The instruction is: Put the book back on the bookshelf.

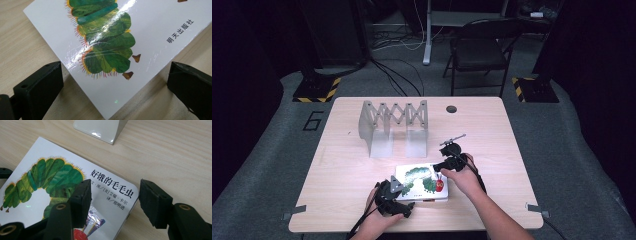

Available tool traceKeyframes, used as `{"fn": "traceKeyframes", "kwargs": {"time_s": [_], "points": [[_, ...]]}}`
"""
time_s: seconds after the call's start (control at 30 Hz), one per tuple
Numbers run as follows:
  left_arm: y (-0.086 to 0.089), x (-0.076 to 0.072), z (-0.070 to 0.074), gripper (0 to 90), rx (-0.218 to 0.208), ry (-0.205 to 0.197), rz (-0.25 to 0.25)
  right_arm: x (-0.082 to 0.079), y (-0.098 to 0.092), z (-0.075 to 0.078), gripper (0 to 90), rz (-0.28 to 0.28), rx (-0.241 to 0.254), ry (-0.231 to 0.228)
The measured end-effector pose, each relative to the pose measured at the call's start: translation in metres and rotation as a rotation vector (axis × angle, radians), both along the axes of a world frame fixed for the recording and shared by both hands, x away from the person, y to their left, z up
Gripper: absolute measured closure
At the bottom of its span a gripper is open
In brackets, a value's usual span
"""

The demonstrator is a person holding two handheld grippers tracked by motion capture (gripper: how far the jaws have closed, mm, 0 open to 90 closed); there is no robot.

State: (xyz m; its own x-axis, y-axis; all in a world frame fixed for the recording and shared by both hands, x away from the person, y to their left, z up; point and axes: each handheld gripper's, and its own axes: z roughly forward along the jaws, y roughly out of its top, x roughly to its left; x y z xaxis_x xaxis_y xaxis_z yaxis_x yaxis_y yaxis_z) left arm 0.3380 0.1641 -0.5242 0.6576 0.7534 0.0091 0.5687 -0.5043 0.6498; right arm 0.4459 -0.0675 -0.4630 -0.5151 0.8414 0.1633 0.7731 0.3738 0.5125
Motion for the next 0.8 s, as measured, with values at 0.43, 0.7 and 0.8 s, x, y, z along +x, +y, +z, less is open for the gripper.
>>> {"fn": "traceKeyframes", "kwargs": {"time_s": [0.43, 0.7, 0.8], "points": [[-0.0004, 0.0037, 0.0027, 2.4, -0.014, 0.018, 0.033, -0.0006, 0.0008, 0.0083, 43.9, 0.012, -0.009, -0.009], [-0.0051, 0.0029, 0.0016, 2.0, 0.011, 0.002, 0.052, -0.0008, 0.0017, 0.0085, 43.9, 0.007, -0.010, -0.005], [-0.0063, 0.0031, 0.0016, 1.5, 0.010, 0.010, 0.061, -0.0008, 0.0017, 0.0092, 43.9, 0.010, -0.012, -0.005]]}}
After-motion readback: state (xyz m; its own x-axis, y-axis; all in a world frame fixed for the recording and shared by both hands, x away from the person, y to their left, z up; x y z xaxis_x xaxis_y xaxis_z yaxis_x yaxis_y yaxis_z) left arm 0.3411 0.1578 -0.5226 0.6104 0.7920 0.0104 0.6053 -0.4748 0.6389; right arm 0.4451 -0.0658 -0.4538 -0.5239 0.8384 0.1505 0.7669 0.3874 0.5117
